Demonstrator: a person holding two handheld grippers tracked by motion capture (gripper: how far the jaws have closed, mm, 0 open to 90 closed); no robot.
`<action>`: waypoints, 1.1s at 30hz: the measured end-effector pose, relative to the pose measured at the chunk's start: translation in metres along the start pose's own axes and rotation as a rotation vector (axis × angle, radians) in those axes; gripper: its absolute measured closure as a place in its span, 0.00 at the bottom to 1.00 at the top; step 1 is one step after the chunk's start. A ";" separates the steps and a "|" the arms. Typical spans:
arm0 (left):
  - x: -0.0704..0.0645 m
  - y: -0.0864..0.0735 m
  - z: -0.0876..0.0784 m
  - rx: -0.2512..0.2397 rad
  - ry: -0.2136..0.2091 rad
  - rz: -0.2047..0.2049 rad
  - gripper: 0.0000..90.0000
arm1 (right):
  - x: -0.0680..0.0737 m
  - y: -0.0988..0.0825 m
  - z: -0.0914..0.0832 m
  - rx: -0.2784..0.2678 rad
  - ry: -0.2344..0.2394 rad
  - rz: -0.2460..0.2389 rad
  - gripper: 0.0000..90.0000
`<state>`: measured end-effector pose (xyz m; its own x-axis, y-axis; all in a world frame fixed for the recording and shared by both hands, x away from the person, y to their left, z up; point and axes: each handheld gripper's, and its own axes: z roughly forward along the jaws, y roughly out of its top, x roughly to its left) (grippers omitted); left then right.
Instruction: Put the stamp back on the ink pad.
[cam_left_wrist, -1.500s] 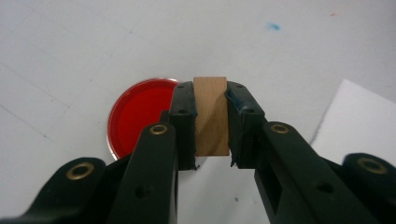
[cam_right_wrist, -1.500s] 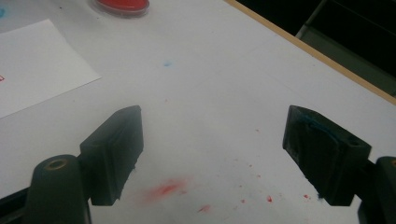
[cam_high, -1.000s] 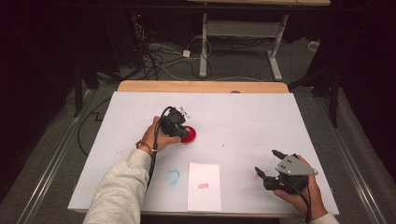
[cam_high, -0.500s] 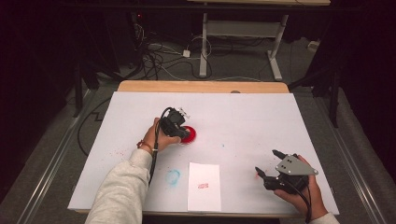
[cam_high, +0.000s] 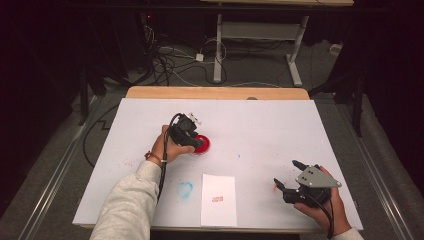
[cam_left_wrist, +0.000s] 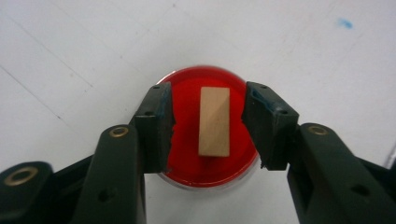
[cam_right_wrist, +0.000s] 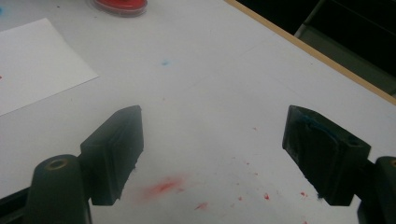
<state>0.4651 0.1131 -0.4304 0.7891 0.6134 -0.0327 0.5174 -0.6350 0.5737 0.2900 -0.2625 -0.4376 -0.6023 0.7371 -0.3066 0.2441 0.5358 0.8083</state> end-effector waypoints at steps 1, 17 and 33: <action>-0.001 0.000 -0.004 -0.019 0.006 -0.001 0.53 | 0.000 0.000 0.000 0.001 0.000 0.001 0.23; -0.034 -0.003 -0.047 -0.270 0.092 0.077 0.28 | 0.001 0.001 -0.001 -0.007 0.004 -0.002 0.23; -0.059 -0.012 -0.065 -0.414 0.170 0.180 0.23 | 0.004 0.003 -0.003 -0.021 0.021 0.001 0.23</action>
<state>0.3910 0.1152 -0.3827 0.7707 0.6011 0.2114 0.1755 -0.5192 0.8364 0.2857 -0.2594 -0.4351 -0.6180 0.7285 -0.2957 0.2285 0.5264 0.8190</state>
